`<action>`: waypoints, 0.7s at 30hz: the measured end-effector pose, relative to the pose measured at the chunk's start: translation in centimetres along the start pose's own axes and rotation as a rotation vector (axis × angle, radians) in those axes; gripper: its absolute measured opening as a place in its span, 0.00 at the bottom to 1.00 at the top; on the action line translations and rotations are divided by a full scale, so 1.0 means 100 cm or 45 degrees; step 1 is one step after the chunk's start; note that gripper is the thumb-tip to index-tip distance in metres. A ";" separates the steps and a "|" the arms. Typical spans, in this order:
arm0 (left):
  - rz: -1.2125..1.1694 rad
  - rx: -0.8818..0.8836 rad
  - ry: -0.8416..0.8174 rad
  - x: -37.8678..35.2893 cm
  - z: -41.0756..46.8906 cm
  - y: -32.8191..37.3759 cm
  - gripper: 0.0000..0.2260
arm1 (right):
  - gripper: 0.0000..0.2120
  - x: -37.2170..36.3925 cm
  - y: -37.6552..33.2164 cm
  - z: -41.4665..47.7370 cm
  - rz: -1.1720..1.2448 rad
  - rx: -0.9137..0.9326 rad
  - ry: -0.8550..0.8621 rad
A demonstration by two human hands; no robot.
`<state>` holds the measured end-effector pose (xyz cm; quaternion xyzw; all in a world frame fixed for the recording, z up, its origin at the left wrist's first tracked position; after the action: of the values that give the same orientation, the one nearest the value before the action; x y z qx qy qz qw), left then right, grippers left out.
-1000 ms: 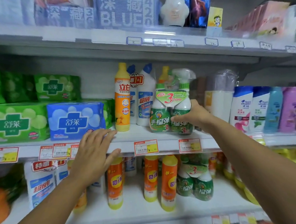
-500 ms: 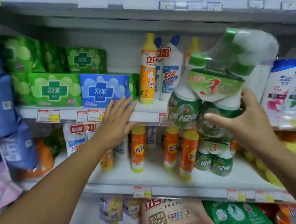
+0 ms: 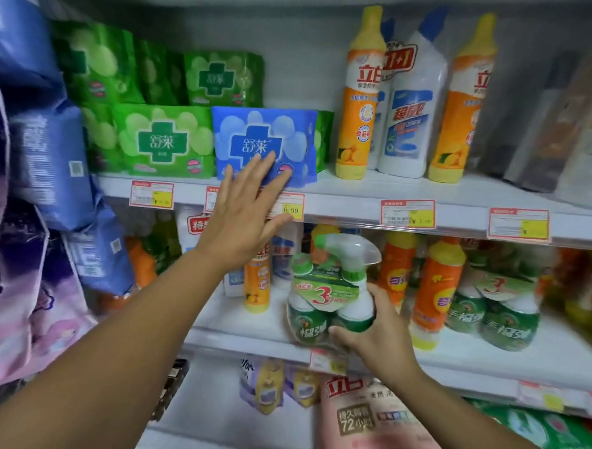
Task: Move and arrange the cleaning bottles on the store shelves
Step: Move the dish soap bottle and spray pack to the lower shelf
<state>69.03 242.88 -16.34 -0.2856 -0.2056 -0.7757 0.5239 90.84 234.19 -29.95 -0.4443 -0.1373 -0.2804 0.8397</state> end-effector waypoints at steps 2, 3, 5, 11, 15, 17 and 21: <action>-0.019 0.024 -0.001 0.000 -0.001 -0.007 0.28 | 0.33 -0.021 0.004 0.011 -0.005 0.015 -0.005; -0.015 0.033 -0.002 0.000 -0.002 -0.010 0.28 | 0.34 -0.029 0.007 0.016 -0.010 0.009 -0.003; 0.006 0.038 0.002 -0.002 -0.003 -0.014 0.28 | 0.36 -0.040 0.013 0.023 -0.019 -0.017 0.006; 0.083 0.048 0.035 -0.009 -0.002 -0.016 0.28 | 0.40 -0.054 0.023 0.038 -0.081 -0.048 -0.011; 0.073 0.058 0.038 -0.009 -0.003 -0.017 0.28 | 0.40 -0.059 0.024 0.044 -0.099 -0.097 -0.052; 0.066 0.058 0.035 -0.008 -0.003 -0.016 0.28 | 0.39 -0.062 0.024 0.045 -0.085 -0.109 -0.062; 0.057 0.059 0.032 -0.008 -0.003 -0.016 0.28 | 0.39 -0.064 0.033 0.043 -0.056 -0.163 -0.049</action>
<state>67.70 243.82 -17.10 -0.2680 -0.2106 -0.7624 0.5501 87.76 241.47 -32.77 -0.4993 -0.1451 -0.2982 0.8005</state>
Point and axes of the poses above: each hand's wrist, its own z-axis towards the middle knuckle, its own x-axis out of the back of the hand, y = z × x, the point moved 4 cm from there along z, towards the middle knuckle, and after that the axes turned 13 degrees about x, right-handed, at the moved point
